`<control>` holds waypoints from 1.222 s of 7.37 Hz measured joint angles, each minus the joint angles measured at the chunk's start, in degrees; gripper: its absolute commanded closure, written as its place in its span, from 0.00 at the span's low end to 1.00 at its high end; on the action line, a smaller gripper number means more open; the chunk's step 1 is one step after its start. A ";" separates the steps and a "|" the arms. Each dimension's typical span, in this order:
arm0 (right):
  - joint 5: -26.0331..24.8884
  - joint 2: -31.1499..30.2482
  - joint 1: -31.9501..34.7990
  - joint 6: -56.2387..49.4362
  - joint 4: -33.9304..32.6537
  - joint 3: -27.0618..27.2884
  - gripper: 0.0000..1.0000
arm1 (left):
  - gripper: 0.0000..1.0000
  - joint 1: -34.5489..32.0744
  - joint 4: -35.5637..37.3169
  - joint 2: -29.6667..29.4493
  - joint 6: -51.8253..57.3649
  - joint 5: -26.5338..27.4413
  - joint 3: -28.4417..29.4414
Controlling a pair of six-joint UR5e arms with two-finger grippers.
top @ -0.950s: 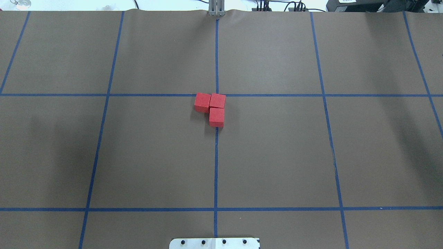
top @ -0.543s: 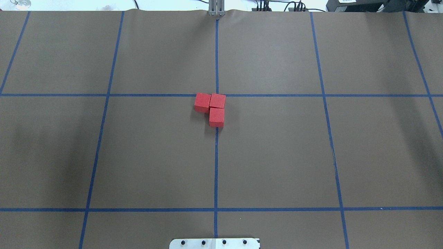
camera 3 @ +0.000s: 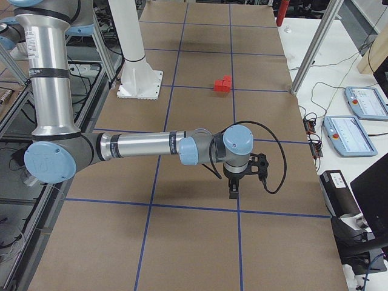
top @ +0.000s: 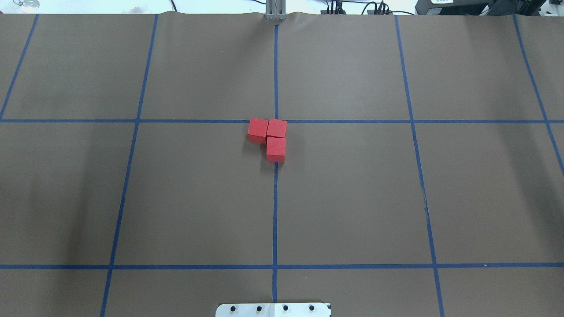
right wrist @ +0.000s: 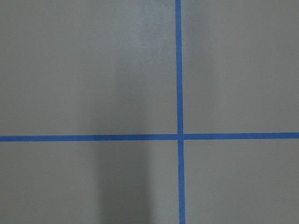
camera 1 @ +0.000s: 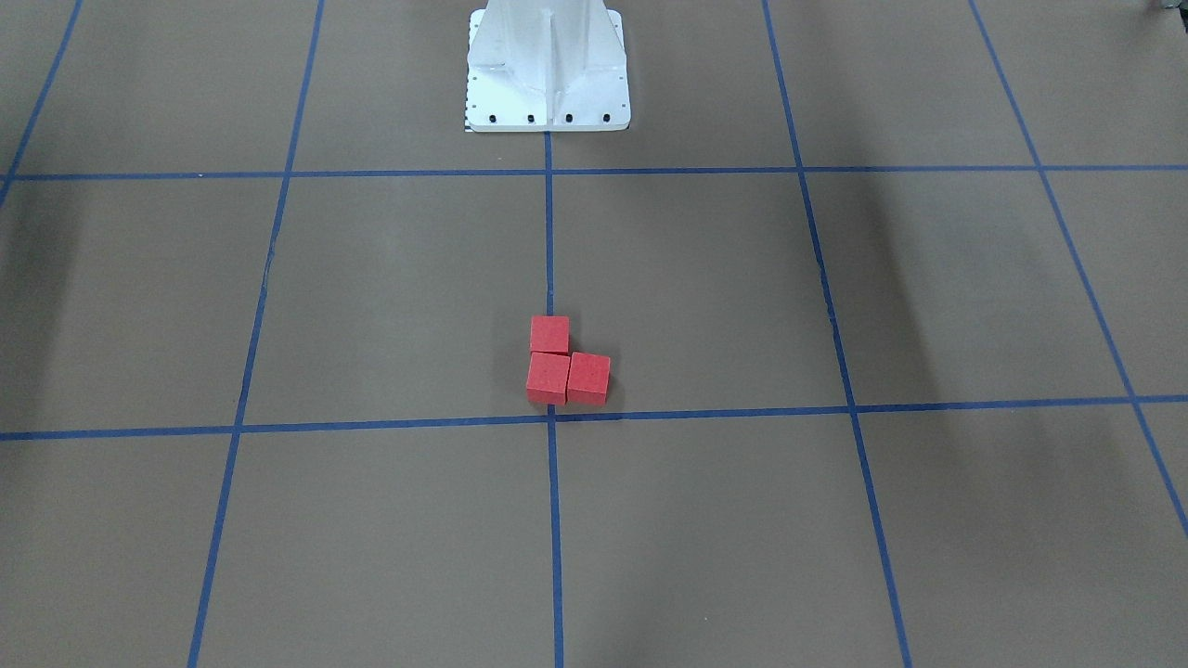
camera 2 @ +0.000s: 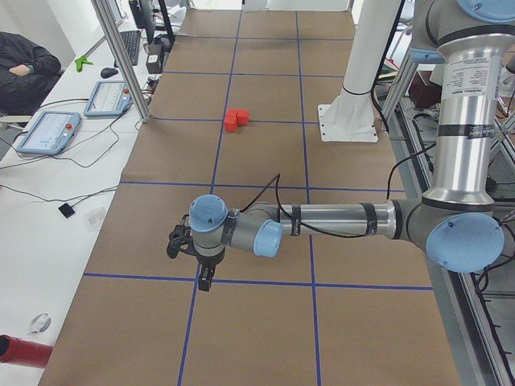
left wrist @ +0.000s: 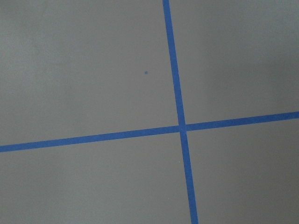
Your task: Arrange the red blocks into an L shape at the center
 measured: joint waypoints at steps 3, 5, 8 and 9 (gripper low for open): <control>-0.30 -0.75 -0.02 -0.90 -10.79 7.07 0.01 | 0.00 -0.90 7.67 0.93 0.09 -1.88 -5.10; -0.18 -3.25 -0.11 -1.04 -10.68 8.41 0.01 | 0.00 -1.00 8.20 2.17 0.46 -2.06 -5.80; -0.25 -4.61 -0.21 -1.05 -8.81 8.42 0.01 | 0.00 -1.02 8.31 2.99 3.70 -1.93 -6.01; -0.35 -4.65 -0.23 -1.08 -8.69 8.38 0.00 | 0.00 -0.99 8.35 3.04 4.12 -1.83 -6.17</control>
